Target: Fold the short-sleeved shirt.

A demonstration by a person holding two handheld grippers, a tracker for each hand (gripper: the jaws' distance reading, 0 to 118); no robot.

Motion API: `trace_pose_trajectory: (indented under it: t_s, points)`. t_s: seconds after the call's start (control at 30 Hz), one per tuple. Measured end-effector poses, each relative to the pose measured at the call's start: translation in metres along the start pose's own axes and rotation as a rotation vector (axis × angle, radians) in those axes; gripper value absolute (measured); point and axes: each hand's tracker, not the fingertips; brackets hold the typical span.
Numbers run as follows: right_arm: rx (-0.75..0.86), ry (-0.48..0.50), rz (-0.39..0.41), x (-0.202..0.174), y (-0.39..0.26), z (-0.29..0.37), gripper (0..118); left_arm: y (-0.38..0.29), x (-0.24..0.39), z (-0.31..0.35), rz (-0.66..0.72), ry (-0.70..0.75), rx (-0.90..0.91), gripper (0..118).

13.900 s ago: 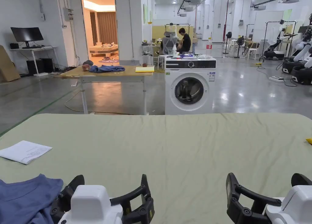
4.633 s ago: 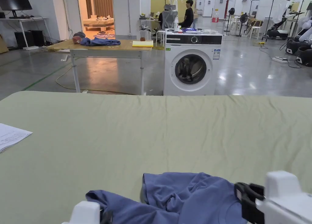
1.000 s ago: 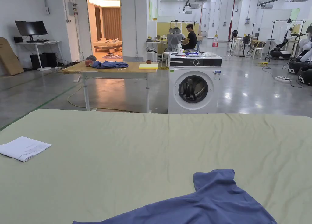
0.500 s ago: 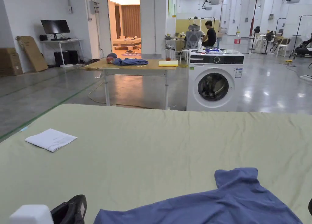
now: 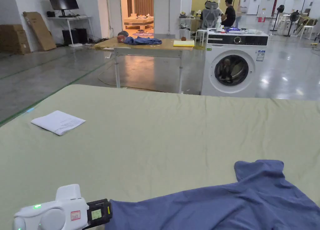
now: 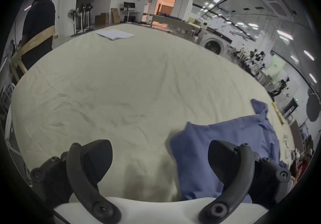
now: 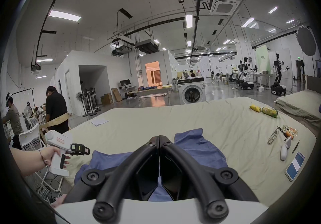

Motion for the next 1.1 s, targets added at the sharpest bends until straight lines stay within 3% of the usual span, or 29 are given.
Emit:
trace_pose_trajectory:
  t_s: [0.07,0.17,0.2,0.27,0.33,0.37,0.47,0.5,0.57,0.6,0.63,0.77,0.9,1.1]
  points:
    - [-0.018,0.005,0.001,-0.001,-0.002,-0.009,0,0.001,0.006,-0.017,-0.033,0.05,-0.012,102]
    - [-0.043,0.006,0.009,-0.004,-0.004,-0.02,0,0.0,0.019,-0.041,-0.101,0.004,-0.128,102]
    - [-0.05,0.012,0.008,-0.005,-0.005,-0.024,0,-0.003,0.027,-0.049,-0.166,0.081,-0.167,102]
    - [-0.058,0.022,0.007,-0.006,-0.006,-0.028,0,-0.012,0.043,-0.057,-0.315,0.154,-0.144,103]
    - [-0.065,0.029,0.01,-0.008,-0.008,-0.034,0,-0.015,0.051,-0.058,-0.333,0.133,-0.096,101]
    - [-0.068,0.033,0.011,-0.01,-0.011,-0.033,0,-0.016,0.054,-0.055,-0.374,0.149,-0.092,93]
    - [-0.08,0.044,0.012,-0.011,-0.014,-0.038,0,-0.023,0.07,-0.037,-0.516,0.033,-0.007,19]
    - [-0.084,0.047,0.011,-0.008,-0.018,-0.036,0,-0.029,0.077,-0.034,-0.592,-0.015,0.008,1]
    - [-0.093,0.052,0.006,-0.006,-0.019,-0.037,0,-0.04,0.089,-0.038,-0.715,-0.082,-0.025,1]
    - [-0.097,0.052,0.0,-0.005,-0.019,-0.038,0,-0.042,0.09,-0.039,-0.723,-0.029,-0.015,1]
    - [-0.099,0.052,-0.009,-0.004,-0.018,-0.036,0,-0.04,0.087,-0.039,-0.682,-0.02,-0.007,0]
    - [-0.107,0.061,-0.042,0.012,-0.014,-0.037,0,-0.016,0.048,-0.021,-0.295,-0.106,0.077,0]
    - [-0.196,0.091,-0.085,0.055,0.002,-0.068,0,-0.007,0.021,0.021,-0.278,-0.047,0.209,0]
    - [-0.431,0.06,-0.089,0.127,0.016,-0.183,0,-0.003,0.006,0.047,-0.269,-0.056,0.193,0]
